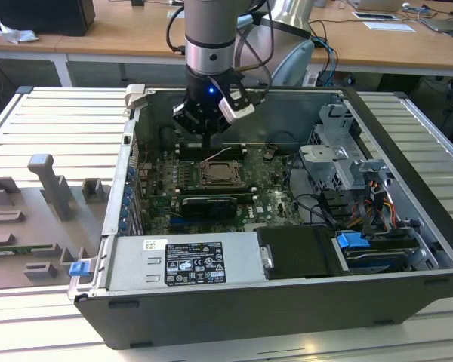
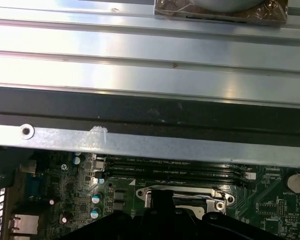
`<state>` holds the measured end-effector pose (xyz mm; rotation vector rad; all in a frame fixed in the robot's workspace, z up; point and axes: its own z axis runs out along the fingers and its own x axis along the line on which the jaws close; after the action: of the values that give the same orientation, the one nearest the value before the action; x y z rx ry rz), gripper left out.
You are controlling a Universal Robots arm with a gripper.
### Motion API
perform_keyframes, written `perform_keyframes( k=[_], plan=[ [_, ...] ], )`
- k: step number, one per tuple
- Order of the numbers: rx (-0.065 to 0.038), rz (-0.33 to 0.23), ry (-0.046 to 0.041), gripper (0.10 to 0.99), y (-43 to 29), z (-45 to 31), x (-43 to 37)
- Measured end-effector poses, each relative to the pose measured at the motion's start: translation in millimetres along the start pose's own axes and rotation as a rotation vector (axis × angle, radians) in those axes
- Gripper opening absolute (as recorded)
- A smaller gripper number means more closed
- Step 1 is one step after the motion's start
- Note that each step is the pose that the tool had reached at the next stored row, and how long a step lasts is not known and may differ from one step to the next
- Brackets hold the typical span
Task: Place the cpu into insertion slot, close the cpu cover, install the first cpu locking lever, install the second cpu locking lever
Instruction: 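Install the first cpu locking lever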
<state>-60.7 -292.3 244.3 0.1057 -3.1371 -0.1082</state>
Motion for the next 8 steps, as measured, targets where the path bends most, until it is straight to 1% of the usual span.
perform_keyframes(
  k=[1, 2, 4, 5, 6, 7, 8],
  plan=[
    [0.000, 0.000, 0.0001, 0.106, -0.1, 0.6, 0.0],
    [-0.004, 0.000, -0.0002, 0.106, -0.2, 1.8, -0.1],
    [-0.016, 0.000, -0.0008, 0.106, -0.5, 4.0, -2.3],
    [-0.035, 0.000, -0.0022, 0.106, -0.6, 4.3, -4.3],
    [-0.050, 0.000, -0.0032, 0.106, -0.7, 4.3, -5.6],
    [-0.059, 0.000, -0.0039, 0.106, -0.8, 4.6, -6.7],
    [-0.064, 0.000, -0.0042, 0.106, -0.8, 5.1, -7.4]
  ],
)
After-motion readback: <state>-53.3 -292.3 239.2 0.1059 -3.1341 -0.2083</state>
